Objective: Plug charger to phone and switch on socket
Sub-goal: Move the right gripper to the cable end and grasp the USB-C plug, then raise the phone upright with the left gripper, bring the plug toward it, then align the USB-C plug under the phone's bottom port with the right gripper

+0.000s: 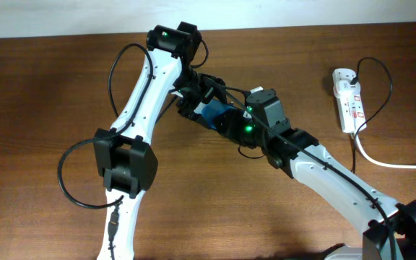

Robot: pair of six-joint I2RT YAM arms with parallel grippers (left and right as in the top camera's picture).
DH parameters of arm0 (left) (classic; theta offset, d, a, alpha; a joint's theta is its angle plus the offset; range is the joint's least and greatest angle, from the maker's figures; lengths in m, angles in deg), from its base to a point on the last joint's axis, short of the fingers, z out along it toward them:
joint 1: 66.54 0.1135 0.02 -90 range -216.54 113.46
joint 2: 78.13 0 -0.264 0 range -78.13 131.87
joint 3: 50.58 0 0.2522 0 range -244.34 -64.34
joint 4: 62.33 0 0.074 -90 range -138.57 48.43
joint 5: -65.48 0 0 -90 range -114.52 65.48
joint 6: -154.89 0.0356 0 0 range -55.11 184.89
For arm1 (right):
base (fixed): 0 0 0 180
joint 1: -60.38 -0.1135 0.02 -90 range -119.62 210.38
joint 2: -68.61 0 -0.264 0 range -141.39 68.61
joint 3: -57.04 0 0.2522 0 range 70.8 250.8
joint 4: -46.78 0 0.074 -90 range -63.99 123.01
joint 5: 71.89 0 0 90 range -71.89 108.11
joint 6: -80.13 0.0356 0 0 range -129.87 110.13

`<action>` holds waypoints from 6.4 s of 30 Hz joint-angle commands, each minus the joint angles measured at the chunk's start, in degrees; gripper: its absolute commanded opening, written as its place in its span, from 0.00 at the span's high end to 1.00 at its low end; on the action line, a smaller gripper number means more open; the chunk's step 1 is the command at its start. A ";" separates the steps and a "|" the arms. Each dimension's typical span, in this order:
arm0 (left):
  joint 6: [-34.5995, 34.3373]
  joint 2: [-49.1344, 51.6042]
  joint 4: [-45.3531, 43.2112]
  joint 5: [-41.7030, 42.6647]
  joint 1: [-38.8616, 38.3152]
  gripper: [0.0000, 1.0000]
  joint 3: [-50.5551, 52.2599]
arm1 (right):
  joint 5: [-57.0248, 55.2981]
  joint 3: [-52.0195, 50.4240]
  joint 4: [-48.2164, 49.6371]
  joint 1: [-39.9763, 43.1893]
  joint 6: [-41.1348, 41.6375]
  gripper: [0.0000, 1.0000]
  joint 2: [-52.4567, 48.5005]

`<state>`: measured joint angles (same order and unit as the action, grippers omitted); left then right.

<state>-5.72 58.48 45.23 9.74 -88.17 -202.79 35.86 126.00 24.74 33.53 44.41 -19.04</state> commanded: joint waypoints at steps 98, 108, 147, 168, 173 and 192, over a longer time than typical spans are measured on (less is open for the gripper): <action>41.59 -0.55 -32.17 36.54 28.17 1.00 -1.20 | 4.02 19.26 -24.02 10.36 -12.33 0.55 -9.64; 42.05 -0.55 -31.08 36.35 28.04 1.00 -1.20 | -0.70 45.33 -35.58 10.01 -10.25 0.60 -40.26; 57.24 -0.55 -28.11 55.93 20.39 1.00 -1.20 | 20.76 29.09 -26.12 -3.80 -27.19 0.96 -9.81; 53.05 -0.55 -28.37 49.46 21.35 1.00 -1.20 | 34.36 29.11 -22.36 4.37 -27.82 0.96 -9.77; 50.88 -0.55 -28.37 47.95 21.24 1.00 -1.20 | 33.53 29.11 -23.37 3.65 -27.85 0.96 -9.90; 51.91 -0.55 -28.63 49.68 19.91 1.00 -1.20 | 31.56 29.11 -25.40 4.04 -28.06 0.96 -9.99</action>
<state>45.78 59.34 16.84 57.10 -68.63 -203.03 67.08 155.48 -0.79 37.53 16.92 -29.27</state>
